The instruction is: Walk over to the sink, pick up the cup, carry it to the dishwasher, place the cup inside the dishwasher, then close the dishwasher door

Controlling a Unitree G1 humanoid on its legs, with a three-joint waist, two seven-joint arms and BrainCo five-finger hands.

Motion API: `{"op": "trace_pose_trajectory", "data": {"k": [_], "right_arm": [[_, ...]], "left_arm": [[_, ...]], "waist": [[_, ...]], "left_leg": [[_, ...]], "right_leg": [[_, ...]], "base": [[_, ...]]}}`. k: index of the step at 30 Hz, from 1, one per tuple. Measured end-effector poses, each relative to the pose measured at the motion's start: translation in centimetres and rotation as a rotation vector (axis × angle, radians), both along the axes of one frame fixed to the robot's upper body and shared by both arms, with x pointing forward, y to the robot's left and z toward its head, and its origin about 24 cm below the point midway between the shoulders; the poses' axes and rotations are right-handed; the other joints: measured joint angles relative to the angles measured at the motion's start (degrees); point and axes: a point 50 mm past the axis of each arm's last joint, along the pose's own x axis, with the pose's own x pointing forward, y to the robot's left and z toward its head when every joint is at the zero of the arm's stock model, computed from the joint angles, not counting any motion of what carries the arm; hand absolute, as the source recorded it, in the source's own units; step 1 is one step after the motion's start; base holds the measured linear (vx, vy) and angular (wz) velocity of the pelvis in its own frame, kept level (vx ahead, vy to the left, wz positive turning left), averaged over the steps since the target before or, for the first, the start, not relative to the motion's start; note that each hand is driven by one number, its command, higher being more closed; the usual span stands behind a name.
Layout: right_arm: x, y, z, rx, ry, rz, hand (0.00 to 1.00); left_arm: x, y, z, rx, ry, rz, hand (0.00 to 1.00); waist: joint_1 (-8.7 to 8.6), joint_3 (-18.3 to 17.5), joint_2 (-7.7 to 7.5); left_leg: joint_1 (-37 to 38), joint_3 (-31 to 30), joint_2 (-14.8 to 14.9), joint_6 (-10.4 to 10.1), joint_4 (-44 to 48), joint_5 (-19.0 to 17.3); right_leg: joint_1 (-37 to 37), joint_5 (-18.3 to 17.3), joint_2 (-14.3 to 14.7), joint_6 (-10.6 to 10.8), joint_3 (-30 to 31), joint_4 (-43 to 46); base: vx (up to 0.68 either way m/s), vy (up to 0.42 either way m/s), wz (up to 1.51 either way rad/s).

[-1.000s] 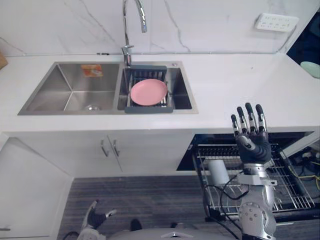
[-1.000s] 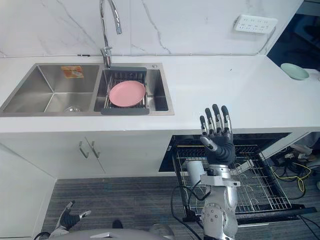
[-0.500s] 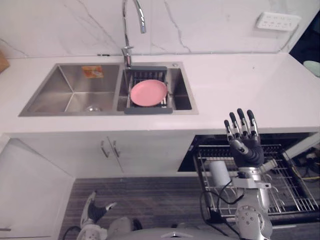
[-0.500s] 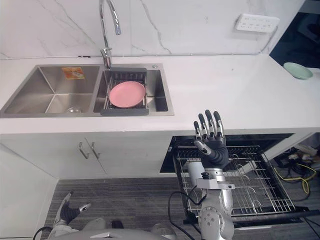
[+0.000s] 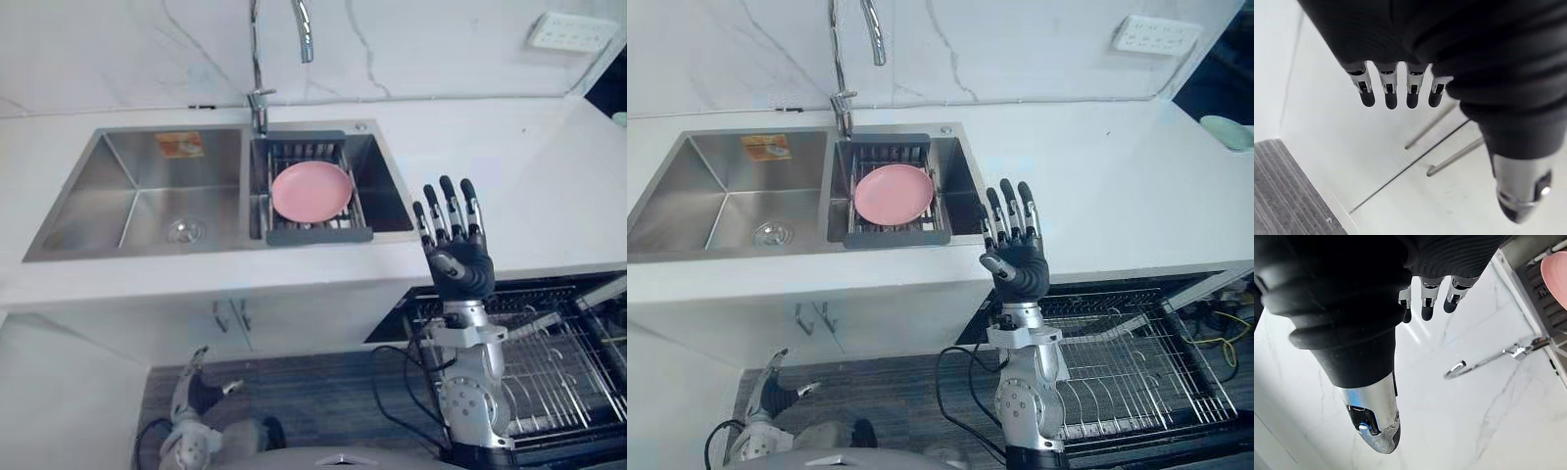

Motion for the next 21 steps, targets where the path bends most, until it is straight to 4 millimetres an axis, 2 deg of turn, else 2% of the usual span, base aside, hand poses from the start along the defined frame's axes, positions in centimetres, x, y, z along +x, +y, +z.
{"op": "trace_pose_trajectory", "data": {"k": [1,2,3,4,5,6,8,9,10,11,13,14,21], "right_arm": [[0.0,0.0,0.0,0.002,0.001,-0.003,0.0],[0.0,0.1,-0.1,0.011,0.006,-0.003,0.0],[0.0,0.3,-0.2,0.017,0.011,-0.005,0.0],[0.1,0.5,-0.4,0.007,0.019,-0.011,0.0],[0.1,0.6,-0.4,0.006,0.02,-0.012,0.0],[0.1,0.8,-0.5,0.005,0.026,-0.004,0.0],[0.1,0.9,-0.6,-0.009,0.032,-0.002,0.0],[0.1,0.9,-0.6,-0.012,0.033,-0.002,0.0],[0.1,0.9,-0.6,-0.012,0.031,-0.002,0.0],[0.1,0.5,-0.7,-0.028,0.029,-0.009,0.0],[0.2,-0.2,-1.0,-0.057,0.049,-0.021,0.0],[0.4,-1.1,-0.1,-0.063,0.025,-0.048,0.0],[0.3,-1.1,0.3,-0.064,0.009,-0.049,0.0]], "left_arm": [[0.0,-0.2,-0.2,-0.008,0.015,-0.011,0.0],[-0.1,-0.2,-0.5,-0.017,0.042,-0.006,0.0],[-0.4,0.0,-0.8,-0.034,0.072,0.011,0.0],[-0.7,0.2,-1.2,-0.057,0.109,0.049,0.0],[-0.7,0.3,-1.2,-0.061,0.113,0.056,0.0],[-0.9,0.7,-1.5,-0.094,0.132,0.112,0.0],[-1.2,1.3,-1.7,-0.121,0.14,0.182,0.0],[-1.2,1.5,-1.6,-0.129,0.135,0.2,0.0],[-1.4,1.7,-1.6,-0.13,0.136,0.214,0.0],[-1.7,2.4,-1.8,-0.137,0.144,0.275,0.0],[-2.1,1.9,-2.0,-0.144,0.158,0.281,0.0],[-1.1,2.9,-1.5,-0.078,0.131,0.231,0.0],[-1.5,3.2,-1.7,-0.106,0.154,0.258,0.0]], "waist": [[-0.24,-0.12,-0.3],[-0.52,-0.1,-0.38],[-0.93,-0.34,-0.72],[-1.31,-0.55,-0.71],[-1.33,-0.58,-0.74],[-1.4,-0.9,-1.13],[-1.74,-0.82,-1.04],[-1.72,-0.8,-0.98],[-1.75,-1.2,-1.83],[-1.75,-1.57,-1.51],[-1.52,-2.0,0.93],[-1.3,0.52,-0.63],[-0.57,0.76,-0.36]], "left_leg": [[1.17,0.15,-0.17,0.0,-1.14,-0.01],[3.14,0.16,-0.48,0.0,-2.74,-0.08],[5.05,0.24,-0.68,-0.19,-4.27,0.0],[7.29,0.58,-0.64,-0.09,-5.9,0.49],[7.57,0.7,-0.57,0.12,-5.98,0.7],[8.77,1.01,-0.18,0.11,-6.17,0.71],[8.33,0.85,1.6,-0.91,-4.1,0.32],[7.9,0.56,2.72,-2.75,-1.8,-0.79],[7.74,0.1,2.84,-3.93,-0.47,-1.48],[7.91,-2.33,3.25,-5.09,2.13,-3.83],[8.12,-4.53,5.42,-6.03,1.76,-4.5],[9.72,-7.82,4.09,-4.68,-4.78,-3.69],[9.69,-8.01,4.2,-4.68,-4.81,-3.66]], "right_leg": [[-3.8,-0.18,-0.04,3.69,0.08,8.45],[-8.61,0.42,-0.53,6.51,0.01,18.41],[-10.94,0.2,-0.81,4.65,-1.55,23.15],[-12.9,-1.13,-1.5,1.09,-4.92,24.81],[-13.17,-1.33,-1.55,0.69,-5.38,24.7],[-14.99,-2.59,-1.5,-1.92,-8.22,21.59],[-16.89,-2.14,-0.16,-4.49,-10.76,10.89],[-16.86,2.42,1.05,-5.85,-11.01,2.07],[-16.35,7.8,1.43,-6.81,-11.02,-2.88],[-14.78,15.13,1.85,-5.36,-10.76,-6.54],[-12.48,15.68,4.22,-6.06,-11.23,-10.42],[-7.36,24.39,5.55,-6.08,-10.65,-25.36],[-7.26,24.41,5.46,-6.05,-10.88,-25.38]], "base": [[0.15,0.04,-0.08],[0.18,0.024,-0.06],[0.25,0.025,-0.05],[0.23,0.008,-0.03],[0.25,-0.021,-0.09],[0.2,-0.049,-0.05],[0.25,-0.124,0.01],[0.24,-0.151,0.05],[0.31,-0.226,0.13],[0.26,-0.19,0.07],[0.2,-0.16,0.0],[0.08,-0.064,-0.01],[0.0,0.0,0.01]]}}
